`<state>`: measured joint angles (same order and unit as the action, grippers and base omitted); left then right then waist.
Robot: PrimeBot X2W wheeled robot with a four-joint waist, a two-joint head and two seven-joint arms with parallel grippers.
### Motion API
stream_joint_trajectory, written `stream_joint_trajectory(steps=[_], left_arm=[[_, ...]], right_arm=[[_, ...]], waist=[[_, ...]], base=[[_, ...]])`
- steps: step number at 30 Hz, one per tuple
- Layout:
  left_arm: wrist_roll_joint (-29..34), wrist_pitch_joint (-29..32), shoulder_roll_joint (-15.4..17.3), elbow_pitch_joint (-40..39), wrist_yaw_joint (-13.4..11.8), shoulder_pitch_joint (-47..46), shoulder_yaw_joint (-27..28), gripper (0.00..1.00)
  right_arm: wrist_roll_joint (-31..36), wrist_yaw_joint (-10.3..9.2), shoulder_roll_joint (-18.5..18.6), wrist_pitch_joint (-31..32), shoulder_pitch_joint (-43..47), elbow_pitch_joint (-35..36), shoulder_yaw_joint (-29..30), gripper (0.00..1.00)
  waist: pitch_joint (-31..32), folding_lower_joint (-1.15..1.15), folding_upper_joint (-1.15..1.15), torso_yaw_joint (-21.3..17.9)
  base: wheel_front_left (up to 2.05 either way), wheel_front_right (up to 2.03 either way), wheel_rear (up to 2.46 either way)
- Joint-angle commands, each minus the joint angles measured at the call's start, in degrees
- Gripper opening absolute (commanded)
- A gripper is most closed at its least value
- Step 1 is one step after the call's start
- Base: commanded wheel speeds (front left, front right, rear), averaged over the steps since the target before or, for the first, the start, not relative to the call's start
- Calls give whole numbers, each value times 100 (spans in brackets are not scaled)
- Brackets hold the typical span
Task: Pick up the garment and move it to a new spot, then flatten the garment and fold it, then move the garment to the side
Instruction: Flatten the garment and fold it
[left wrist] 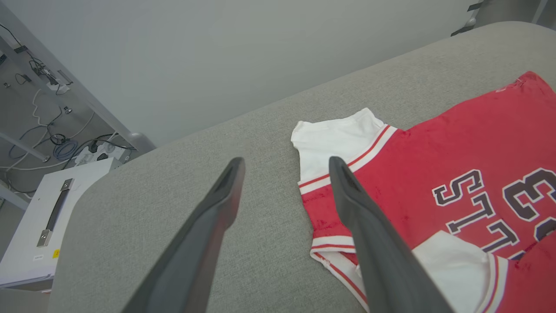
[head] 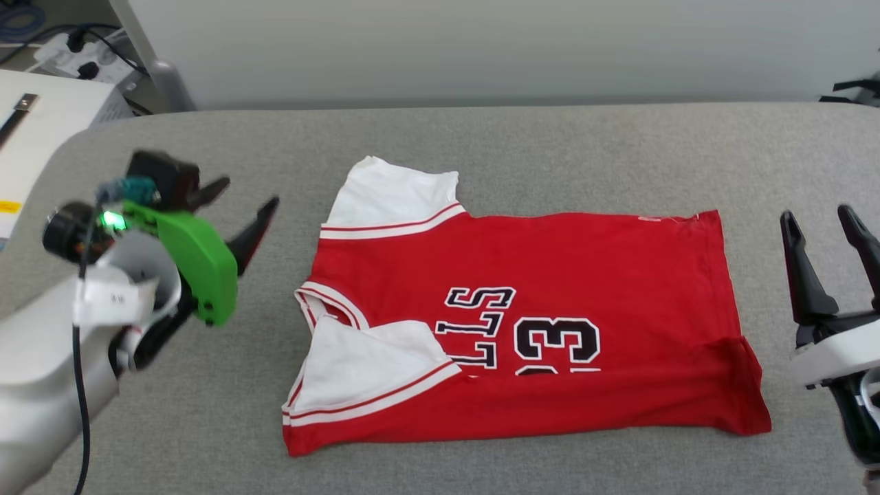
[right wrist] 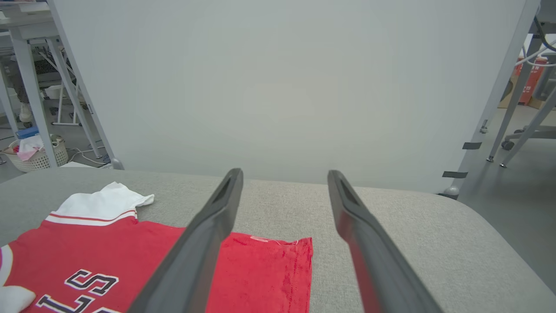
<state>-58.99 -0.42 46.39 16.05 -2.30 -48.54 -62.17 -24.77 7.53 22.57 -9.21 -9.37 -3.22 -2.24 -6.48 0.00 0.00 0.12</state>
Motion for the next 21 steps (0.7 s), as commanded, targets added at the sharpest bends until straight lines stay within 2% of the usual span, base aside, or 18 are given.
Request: stream_joint_trajectory(steps=[1, 7, 10, 12, 17, 21], left_arm=[[13, 49, -92, 107, 124, -245, 53, 100], [-100, 626, -244, 662, 555, -1088, 161, 100], [-245, 1303, -361, 956, 720, -1579, 120, 100], [-319, 1693, -451, 1141, 772, -1863, 95, 100], [-749, 3219, -721, 1652, 862, -2575, -27, 100], [-722, 3780, -858, 1991, 828, -3028, -101, 100]], right_arm=[[204, -4, -150, -46, 66, 236, 52, 100], [563, -4, -586, 44, 113, 1144, 7, 100], [600, -4, -706, -36, 25, 1431, 89, 100], [602, -4, -744, -54, -31, 1523, 66, 100], [588, -4, -782, -74, -249, 1586, -81, 100], [535, -4, -820, -155, -443, 1490, -134, 100]], waist=[[-254, 0, 0, -194], [-838, 0, 0, -548], [-1202, 0, 0, -691], [-1397, 0, 0, -766], [-1942, 0, 0, -974], [-2259, 0, 0, -1124]], base=[[0, 0, 0], [0, 0, 0], [0, 0, 0], [0, 0, 0], [0, 0, 0], [0, 0, 0]])
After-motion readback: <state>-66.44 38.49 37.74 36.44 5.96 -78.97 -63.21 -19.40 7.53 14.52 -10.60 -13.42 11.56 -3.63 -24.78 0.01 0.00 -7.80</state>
